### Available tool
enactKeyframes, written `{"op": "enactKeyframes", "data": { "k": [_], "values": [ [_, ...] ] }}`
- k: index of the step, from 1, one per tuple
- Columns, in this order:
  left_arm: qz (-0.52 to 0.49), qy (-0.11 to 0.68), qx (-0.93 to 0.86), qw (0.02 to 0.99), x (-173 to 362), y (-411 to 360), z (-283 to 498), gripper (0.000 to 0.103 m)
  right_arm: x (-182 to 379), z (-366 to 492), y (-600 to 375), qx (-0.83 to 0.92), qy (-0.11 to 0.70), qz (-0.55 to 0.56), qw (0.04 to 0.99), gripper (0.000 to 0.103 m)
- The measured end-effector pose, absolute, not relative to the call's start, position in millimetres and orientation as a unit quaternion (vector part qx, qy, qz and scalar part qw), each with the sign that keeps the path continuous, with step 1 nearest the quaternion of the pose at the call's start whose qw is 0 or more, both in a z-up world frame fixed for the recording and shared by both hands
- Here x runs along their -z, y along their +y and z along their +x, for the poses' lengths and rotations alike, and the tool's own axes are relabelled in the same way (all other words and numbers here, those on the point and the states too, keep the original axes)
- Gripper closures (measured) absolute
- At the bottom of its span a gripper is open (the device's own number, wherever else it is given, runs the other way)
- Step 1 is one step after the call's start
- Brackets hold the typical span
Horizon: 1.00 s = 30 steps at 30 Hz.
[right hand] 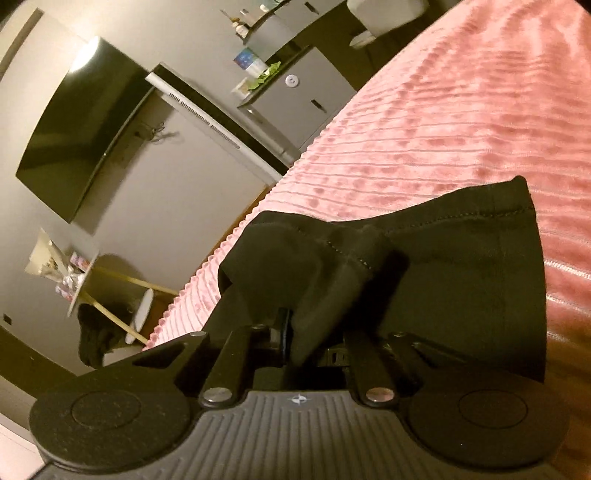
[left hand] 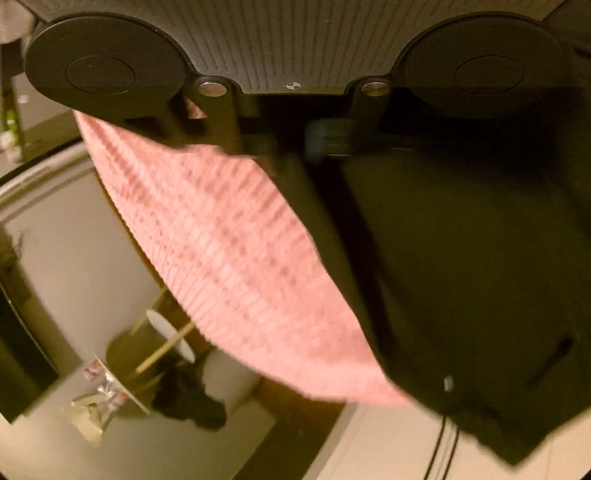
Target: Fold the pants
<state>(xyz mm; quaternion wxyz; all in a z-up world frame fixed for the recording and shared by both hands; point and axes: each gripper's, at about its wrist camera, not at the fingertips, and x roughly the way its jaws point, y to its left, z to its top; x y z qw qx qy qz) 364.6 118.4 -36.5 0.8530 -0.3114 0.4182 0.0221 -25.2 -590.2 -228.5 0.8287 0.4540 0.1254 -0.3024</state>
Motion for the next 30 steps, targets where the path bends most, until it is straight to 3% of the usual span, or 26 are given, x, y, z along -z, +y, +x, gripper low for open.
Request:
{"op": "enactKeyframes", "data": {
  "k": [4, 9, 15, 18, 21, 23, 24, 26, 29, 30],
  "values": [
    [-0.288, 0.377, -0.018, 0.88, 14.1, 114.1, 331.2, 0.098, 225.6, -25.6, -595.7, 0.29, 0.123, 0.463, 0.828, 0.095],
    [-0.269, 0.325, 0.006, 0.907, -28.3, 122.0, 230.3, 0.098, 192.3, -56.3, -595.7, 0.288, 0.084, 0.453, 0.84, 0.099],
    [-0.353, 0.336, -0.039, 0.872, 1.3, 144.3, 98.0, 0.098, 169.6, -110.4, -591.2, 0.326, 0.099, 0.375, 0.862, 0.099],
    [-0.379, 0.383, -0.065, 0.84, 33.6, 156.9, 74.1, 0.09, 180.8, -115.6, -595.4, 0.347, 0.149, 0.357, 0.855, 0.098],
    [-0.418, 0.377, -0.116, 0.818, 44.1, 182.7, 60.6, 0.074, 185.3, -112.3, -601.2, 0.334, 0.194, 0.375, 0.843, 0.092],
    [-0.409, 0.352, -0.14, 0.83, 37.3, 198.8, 57.5, 0.042, 182.3, -113.9, -601.0, 0.314, 0.193, 0.384, 0.846, 0.084],
    [-0.401, 0.339, -0.15, 0.837, 33.6, 204.7, 56.4, 0.037, 181.2, -114.4, -601.4, 0.302, 0.194, 0.391, 0.848, 0.076],
    [-0.378, 0.307, -0.183, 0.854, 26.5, 221.2, 56.6, 0.032, 183.2, -114.5, -602.4, 0.276, 0.197, 0.409, 0.847, 0.072],
    [-0.381, 0.309, -0.202, 0.848, 35.1, 248.1, 73.3, 0.033, 186.6, -116.3, -605.4, 0.256, 0.201, 0.429, 0.842, 0.072],
    [-0.392, 0.308, -0.206, 0.842, 38.5, 259.8, 71.6, 0.035, 186.3, -116.1, -606.3, 0.254, 0.202, 0.432, 0.842, 0.077]
  ]
}}
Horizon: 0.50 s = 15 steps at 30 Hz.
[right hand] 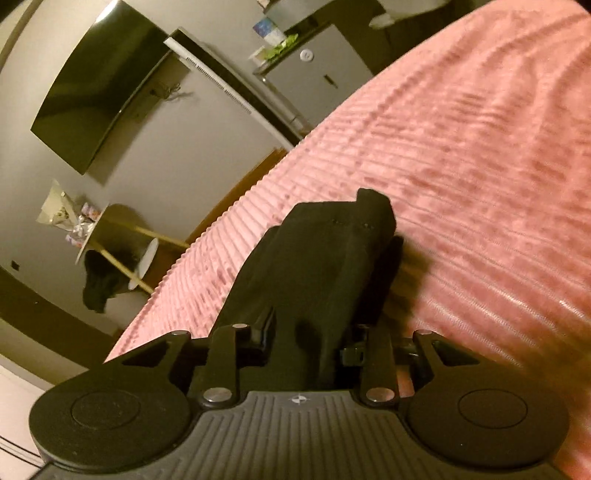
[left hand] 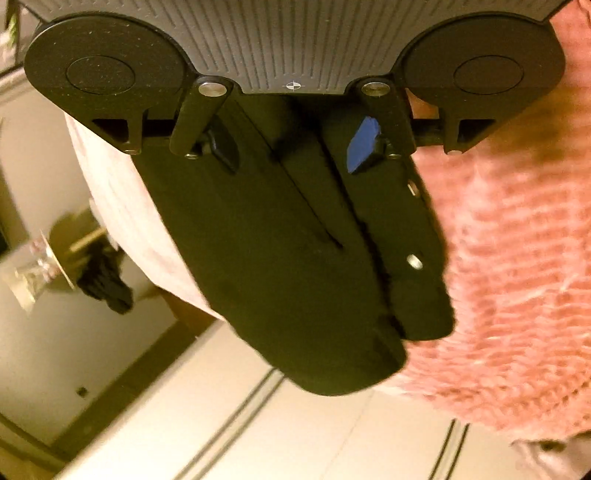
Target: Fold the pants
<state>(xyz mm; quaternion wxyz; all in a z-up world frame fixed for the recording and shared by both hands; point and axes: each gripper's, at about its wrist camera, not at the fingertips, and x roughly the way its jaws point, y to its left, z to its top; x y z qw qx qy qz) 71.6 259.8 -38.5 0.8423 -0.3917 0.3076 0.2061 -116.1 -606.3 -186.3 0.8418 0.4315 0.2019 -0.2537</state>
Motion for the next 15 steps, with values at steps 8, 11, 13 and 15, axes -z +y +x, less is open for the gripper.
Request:
{"op": "enactKeyframes", "data": {
  "k": [8, 11, 13, 15],
  "values": [
    [-0.45, 0.275, -0.2, 0.826, 43.5, 316.7, 63.2, 0.045, 184.4, -121.2, -614.6, 0.234, 0.194, 0.471, 0.828, 0.088],
    [-0.467, 0.286, -0.183, 0.816, 52.8, 336.1, 69.0, 0.045, 188.4, -114.3, -616.0, 0.217, 0.205, 0.472, 0.83, 0.079],
    [-0.495, 0.288, -0.168, 0.802, 58.9, 350.0, 68.9, 0.052, 192.2, -106.1, -615.6, 0.206, 0.223, 0.473, 0.827, 0.078],
    [-0.516, 0.285, -0.164, 0.791, 62.6, 358.4, 74.9, 0.065, 191.0, -98.5, -613.5, 0.205, 0.237, 0.464, 0.828, 0.081]
  ]
}}
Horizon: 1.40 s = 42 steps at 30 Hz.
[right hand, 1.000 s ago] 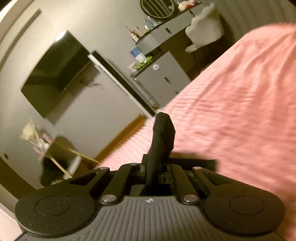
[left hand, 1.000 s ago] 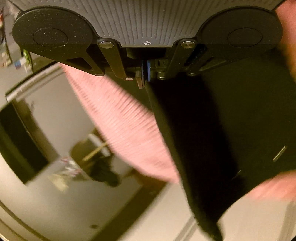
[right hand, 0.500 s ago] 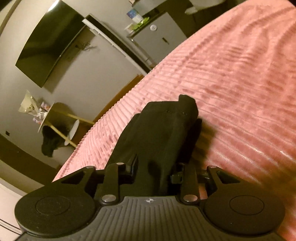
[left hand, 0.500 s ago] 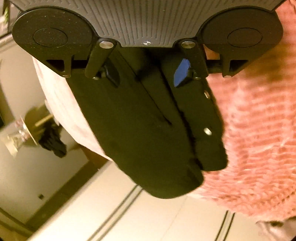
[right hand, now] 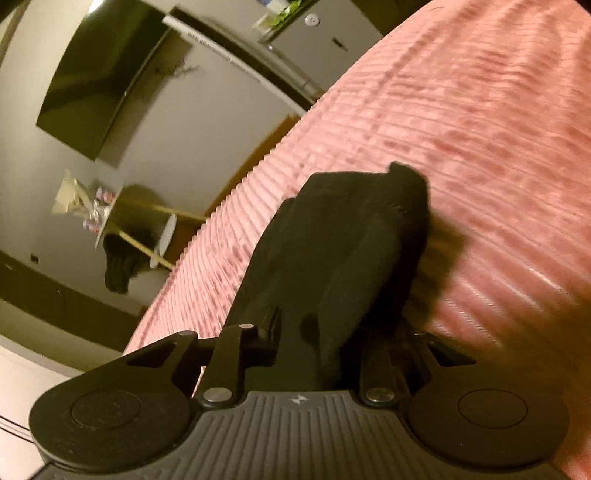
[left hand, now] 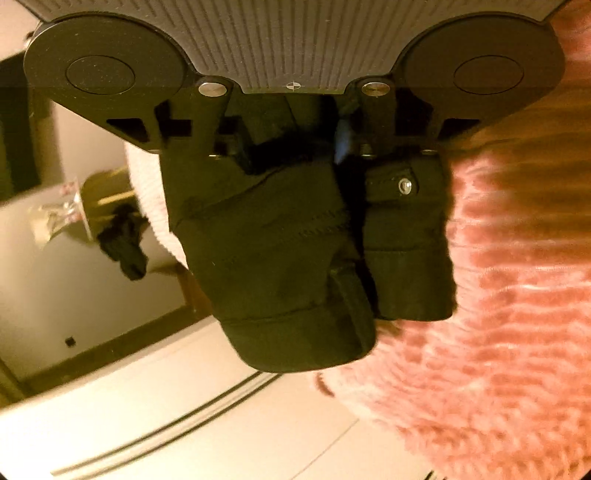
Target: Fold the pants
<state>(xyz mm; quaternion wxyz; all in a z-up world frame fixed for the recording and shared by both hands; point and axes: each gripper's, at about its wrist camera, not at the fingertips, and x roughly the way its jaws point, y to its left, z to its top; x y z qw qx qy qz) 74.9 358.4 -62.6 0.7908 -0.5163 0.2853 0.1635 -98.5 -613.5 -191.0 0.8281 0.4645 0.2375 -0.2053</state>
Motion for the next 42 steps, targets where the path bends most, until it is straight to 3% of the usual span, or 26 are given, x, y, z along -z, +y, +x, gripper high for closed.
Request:
{"op": "enactKeyframes", "data": {
  "k": [1, 2, 5, 8, 12, 15, 18, 22, 23, 24, 27, 30, 32, 34, 35, 37, 38, 39, 41, 42],
  "values": [
    [-0.517, 0.284, -0.162, 0.791, 60.6, 360.1, 76.3, 0.08, 187.0, -94.0, -612.5, 0.21, 0.246, 0.452, 0.831, 0.086],
    [-0.514, 0.282, -0.16, 0.794, 56.1, 358.5, 74.4, 0.087, 181.3, -89.8, -611.5, 0.214, 0.251, 0.438, 0.836, 0.099],
    [-0.523, 0.236, -0.124, 0.81, 30.6, 354.4, 58.4, 0.091, 156.3, -88.8, -614.7, 0.198, 0.222, 0.435, 0.85, 0.1],
    [-0.507, 0.21, -0.114, 0.828, 14.6, 352.9, 38.1, 0.09, 131.2, -95.3, -612.9, 0.178, 0.177, 0.394, 0.884, 0.1],
    [-0.428, 0.295, -0.16, 0.839, 36.0, 353.5, 40.4, 0.087, 143.5, -93.4, -614.4, 0.191, 0.221, 0.315, 0.903, 0.096],
    [-0.397, 0.319, -0.191, 0.839, 48.6, 350.3, 43.6, 0.068, 172.4, -92.5, -625.6, 0.21, 0.303, 0.327, 0.87, 0.075],
    [-0.404, 0.304, -0.2, 0.839, 46.2, 348.0, 40.5, 0.065, 179.1, -115.9, -635.4, 0.2, 0.258, 0.386, 0.863, 0.07],
    [-0.415, 0.303, -0.207, 0.832, 48.2, 349.5, 38.5, 0.063, 177.7, -121.6, -642.5, 0.198, 0.241, 0.409, 0.857, 0.071],
    [-0.415, 0.299, -0.208, 0.834, 49.0, 349.5, 36.6, 0.063, 175.9, -120.7, -641.7, 0.2, 0.241, 0.401, 0.861, 0.076],
    [-0.412, 0.298, -0.21, 0.835, 49.2, 349.3, 35.9, 0.064, 174.0, -119.6, -638.5, 0.203, 0.24, 0.389, 0.866, 0.09],
    [-0.404, 0.3, -0.21, 0.838, 48.6, 343.3, 32.1, 0.065, 162.5, -107.9, -630.1, 0.217, 0.246, 0.355, 0.875, 0.097],
    [-0.405, 0.303, -0.212, 0.837, 46.4, 343.2, 33.7, 0.07, 138.4, -100.0, -623.1, 0.2, 0.223, 0.349, 0.888, 0.099],
    [-0.405, 0.299, -0.216, 0.837, 43.6, 343.7, 34.1, 0.084, 122.7, -102.3, -622.0, 0.158, 0.177, 0.37, 0.898, 0.099],
    [-0.406, 0.286, -0.214, 0.841, 41.2, 345.4, 30.7, 0.086, 115.4, -107.1, -623.9, 0.131, 0.149, 0.373, 0.906, 0.099],
    [-0.408, 0.279, -0.213, 0.843, 41.2, 346.2, 28.1, 0.087, 115.0, -107.6, -624.7, 0.128, 0.153, 0.361, 0.911, 0.098],
    [-0.408, 0.279, -0.213, 0.843, 43.5, 346.8, 25.3, 0.087, 120.5, -107.6, -627.9, 0.171, 0.216, 0.309, 0.91, 0.079],
    [-0.406, 0.283, -0.215, 0.842, 44.7, 346.9, 24.7, 0.082, 123.5, -108.4, -630.2, 0.208, 0.246, 0.286, 0.902, 0.062],
    [-0.402, 0.289, -0.221, 0.84, 44.8, 347.0, 23.6, 0.077, 127.1, -110.5, -633.0, 0.26, 0.277, 0.261, 0.887, 0.058],
    [-0.386, 0.286, -0.247, 0.842, 43.1, 348.0, 19.6, 0.051, 123.9, -125.6, -633.8, 0.338, 0.278, 0.227, 0.87, 0.059],
    [-0.376, 0.285, -0.254, 0.844, 41.6, 348.4, 18.2, 0.05, 117.6, -131.6, -629.4, 0.335, 0.258, 0.226, 0.878, 0.059]
  ]
}}
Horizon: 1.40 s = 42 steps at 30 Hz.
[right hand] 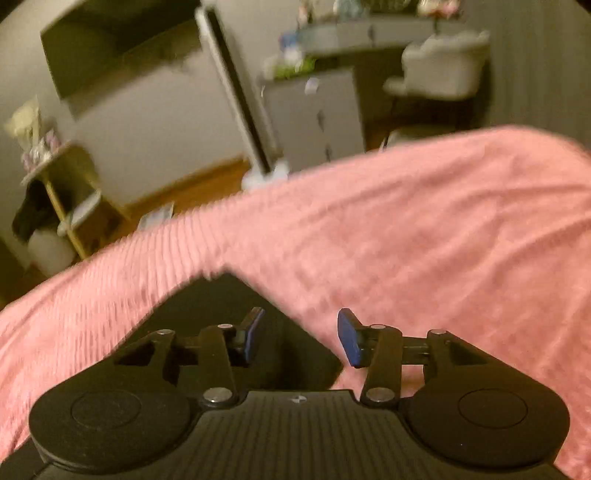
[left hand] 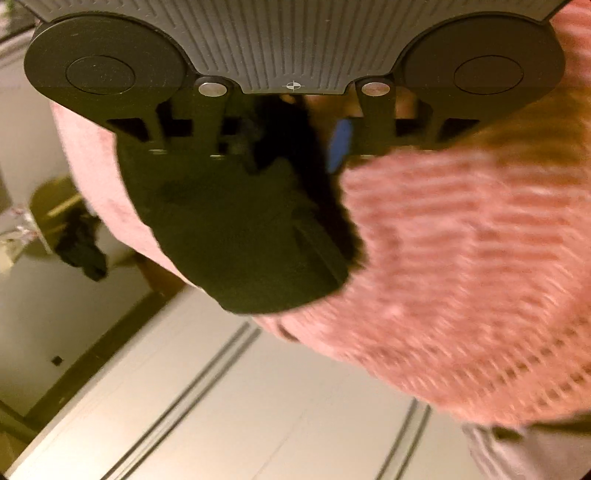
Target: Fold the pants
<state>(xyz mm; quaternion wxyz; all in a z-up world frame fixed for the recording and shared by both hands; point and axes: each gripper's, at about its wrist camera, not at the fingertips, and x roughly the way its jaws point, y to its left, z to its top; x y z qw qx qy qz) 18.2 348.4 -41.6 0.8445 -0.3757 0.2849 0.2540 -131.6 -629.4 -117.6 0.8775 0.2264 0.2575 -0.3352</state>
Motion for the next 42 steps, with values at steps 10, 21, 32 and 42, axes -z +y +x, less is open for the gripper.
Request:
{"op": "enactKeyframes", "data": {
  "k": [10, 21, 32, 42],
  "values": [
    [-0.219, 0.304, -0.291, 0.88, 15.7, 328.6, 25.5, 0.029, 107.1, 8.3, -389.7, -0.041, 0.331, 0.099, 0.937, 0.059],
    [-0.088, 0.298, -0.307, 0.899, 11.9, 336.9, 47.1, 0.019, 178.7, 144.3, -117.7, -0.283, 0.425, -0.021, 0.86, 0.042],
    [-0.073, 0.273, -0.293, 0.913, 12.0, 335.8, 54.6, 0.019, 194.4, 171.2, -64.4, -0.276, 0.393, -0.078, 0.874, 0.097],
    [-0.001, 0.261, -0.227, 0.938, -9.6, 277.1, 63.8, 0.017, 161.2, 105.4, -103.7, -0.254, 0.366, -0.037, 0.895, 0.094]
  ]
}}
